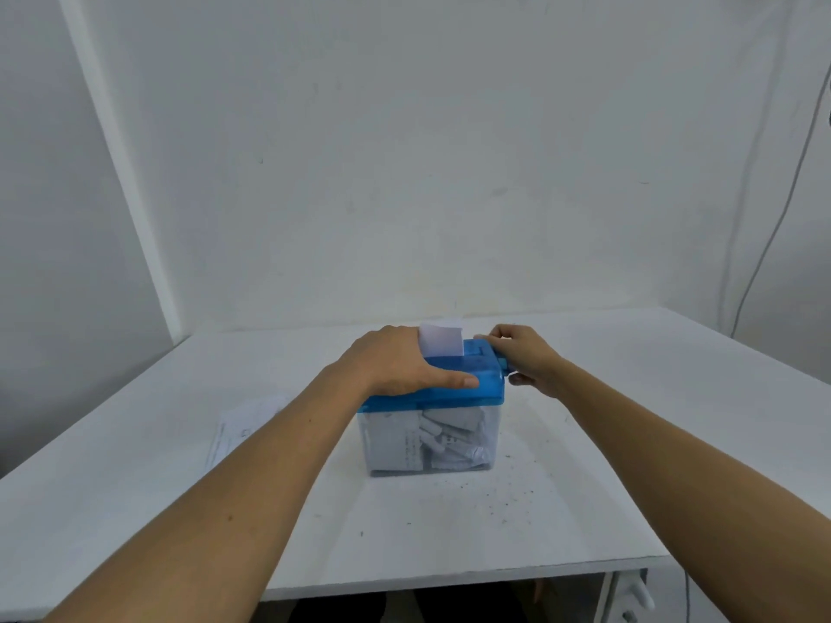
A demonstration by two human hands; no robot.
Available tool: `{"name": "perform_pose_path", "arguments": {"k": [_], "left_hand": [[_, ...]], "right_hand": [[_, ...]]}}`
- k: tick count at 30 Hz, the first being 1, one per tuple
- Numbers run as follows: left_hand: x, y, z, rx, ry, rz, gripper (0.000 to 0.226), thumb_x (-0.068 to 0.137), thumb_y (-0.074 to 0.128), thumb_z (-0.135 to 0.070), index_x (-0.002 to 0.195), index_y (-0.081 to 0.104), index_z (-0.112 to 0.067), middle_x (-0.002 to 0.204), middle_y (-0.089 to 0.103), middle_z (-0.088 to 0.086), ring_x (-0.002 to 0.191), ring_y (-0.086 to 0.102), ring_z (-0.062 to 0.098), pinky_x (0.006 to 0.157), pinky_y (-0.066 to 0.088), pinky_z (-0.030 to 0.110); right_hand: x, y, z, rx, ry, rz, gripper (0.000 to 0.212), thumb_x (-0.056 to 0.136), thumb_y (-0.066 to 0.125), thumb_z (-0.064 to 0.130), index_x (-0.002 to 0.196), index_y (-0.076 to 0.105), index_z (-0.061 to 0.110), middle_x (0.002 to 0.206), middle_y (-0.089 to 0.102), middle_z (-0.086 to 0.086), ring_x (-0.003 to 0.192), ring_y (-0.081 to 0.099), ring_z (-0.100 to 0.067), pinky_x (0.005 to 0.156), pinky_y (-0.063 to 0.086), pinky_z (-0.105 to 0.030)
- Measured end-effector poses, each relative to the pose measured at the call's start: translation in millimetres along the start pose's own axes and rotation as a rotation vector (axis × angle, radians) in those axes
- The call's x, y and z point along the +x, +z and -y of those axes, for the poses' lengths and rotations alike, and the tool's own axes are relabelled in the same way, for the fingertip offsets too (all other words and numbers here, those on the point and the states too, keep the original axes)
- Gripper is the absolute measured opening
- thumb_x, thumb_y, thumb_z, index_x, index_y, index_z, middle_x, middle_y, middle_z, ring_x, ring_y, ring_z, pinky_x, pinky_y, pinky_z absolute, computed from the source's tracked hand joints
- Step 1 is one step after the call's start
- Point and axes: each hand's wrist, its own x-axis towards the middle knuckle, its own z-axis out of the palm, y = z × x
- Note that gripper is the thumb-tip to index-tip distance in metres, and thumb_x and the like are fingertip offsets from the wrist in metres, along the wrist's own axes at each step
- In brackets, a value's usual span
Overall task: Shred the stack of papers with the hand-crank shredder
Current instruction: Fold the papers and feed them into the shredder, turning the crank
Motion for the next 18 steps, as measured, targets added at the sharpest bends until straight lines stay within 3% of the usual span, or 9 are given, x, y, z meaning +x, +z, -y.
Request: {"name": "perform_pose_path", "arguments": {"k": [7, 10, 13, 18], "left_hand": [[0, 6, 2, 0.048, -0.03, -0.067, 0.082, 0.052, 0.06, -0.097, 0.104, 0.06, -0.034, 0.096, 0.064, -0.014, 0.083, 0.059, 0.007, 0.071, 0.051, 0.031], [2, 8, 2, 0.058, -0.028, -0.081, 0.084, 0.051, 0.056, -0.099, 0.101, 0.059, -0.032, 0.094, 0.063, -0.015, 0.083, 0.058, 0.008, 0.067, 0.047, 0.031], [4, 6, 5, 0.067, -0.021, -0.05, 0.088, 0.048, 0.054, -0.101, 0.101, 0.057, -0.031, 0.096, 0.062, -0.015, 0.087, 0.059, 0.01, 0.068, 0.047, 0.032], [5, 4, 3, 0.101, -0.042, -0.03, 0.097, 0.043, 0.051, -0.104, 0.103, 0.057, -0.028, 0.097, 0.062, -0.012, 0.087, 0.059, 0.012, 0.07, 0.048, 0.033]], "right_hand": [[-25, 14, -23, 0.082, 0.246, 0.005, 0.022, 0.097, 0.042, 0.01, 0.086, 0.06, 0.009, 0.062, 0.05, -0.003, 0.05, 0.038, -0.011, 0.043, 0.032, -0.021], [-50, 25, -36, 0.091, 0.282, -0.008, 0.02, 0.096, 0.042, 0.012, 0.081, 0.056, 0.01, 0.061, 0.05, -0.004, 0.048, 0.036, -0.012, 0.044, 0.031, -0.022], [-71, 24, -39, 0.056, 0.226, -0.087, 0.029, 0.101, 0.045, 0.021, 0.084, 0.063, 0.007, 0.062, 0.056, -0.007, 0.047, 0.04, -0.013, 0.044, 0.035, -0.023], [-94, 8, -20, -0.196, 0.131, -0.054, 0.037, 0.104, 0.046, 0.027, 0.074, 0.059, 0.008, 0.06, 0.057, -0.006, 0.046, 0.046, -0.013, 0.044, 0.039, -0.021]]}}
